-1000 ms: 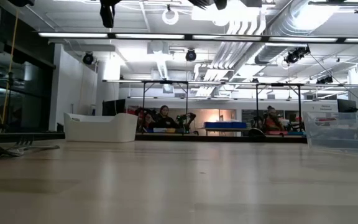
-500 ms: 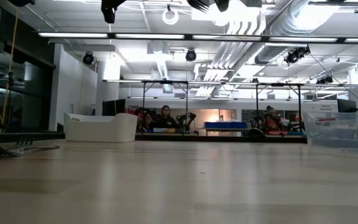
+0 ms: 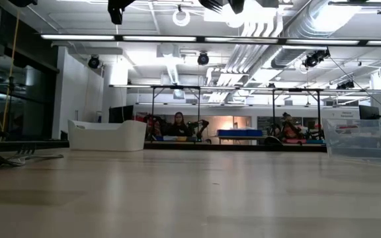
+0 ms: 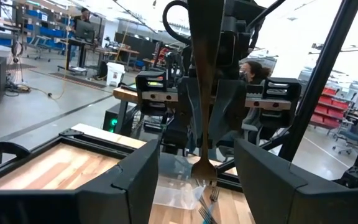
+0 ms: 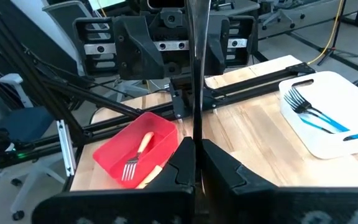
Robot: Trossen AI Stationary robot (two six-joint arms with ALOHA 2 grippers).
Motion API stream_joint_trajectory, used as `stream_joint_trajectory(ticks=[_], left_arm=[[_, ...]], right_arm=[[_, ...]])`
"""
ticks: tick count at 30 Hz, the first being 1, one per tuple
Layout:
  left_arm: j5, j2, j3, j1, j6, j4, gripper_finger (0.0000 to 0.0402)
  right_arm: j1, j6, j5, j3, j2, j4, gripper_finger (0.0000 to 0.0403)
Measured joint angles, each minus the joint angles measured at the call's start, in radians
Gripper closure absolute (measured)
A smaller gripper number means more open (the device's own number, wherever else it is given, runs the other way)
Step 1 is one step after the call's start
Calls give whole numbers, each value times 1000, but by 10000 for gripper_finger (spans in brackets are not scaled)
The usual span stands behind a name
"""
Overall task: Sort silverware by color (type)
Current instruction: Put the black fork into the transparent bin
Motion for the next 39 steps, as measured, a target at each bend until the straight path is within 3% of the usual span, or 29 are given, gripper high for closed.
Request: stream_joint_trajectory(ticks=[11, 15, 19, 28, 34, 39], left_arm=[[-13, 0, 0, 0, 0, 0, 204], [-13, 0, 0, 0, 0, -2, 204], [-14, 0, 0, 0, 0, -10, 204], [-14, 0, 0, 0, -1, -17, 204], [-15, 0, 0, 0, -1, -21, 204], [-15, 0, 0, 0, -1, -24, 204]], right_arm=[[-6, 37, -5, 2, -1, -43, 403], [-7, 116, 36, 2, -50, -275, 403], [1, 248, 104, 2, -117, -619, 403], [102, 662, 184, 2, -183, -1298, 403], [178, 823, 185, 1, -183, -1504, 403], [225, 860, 110, -59, -207, -1525, 403]])
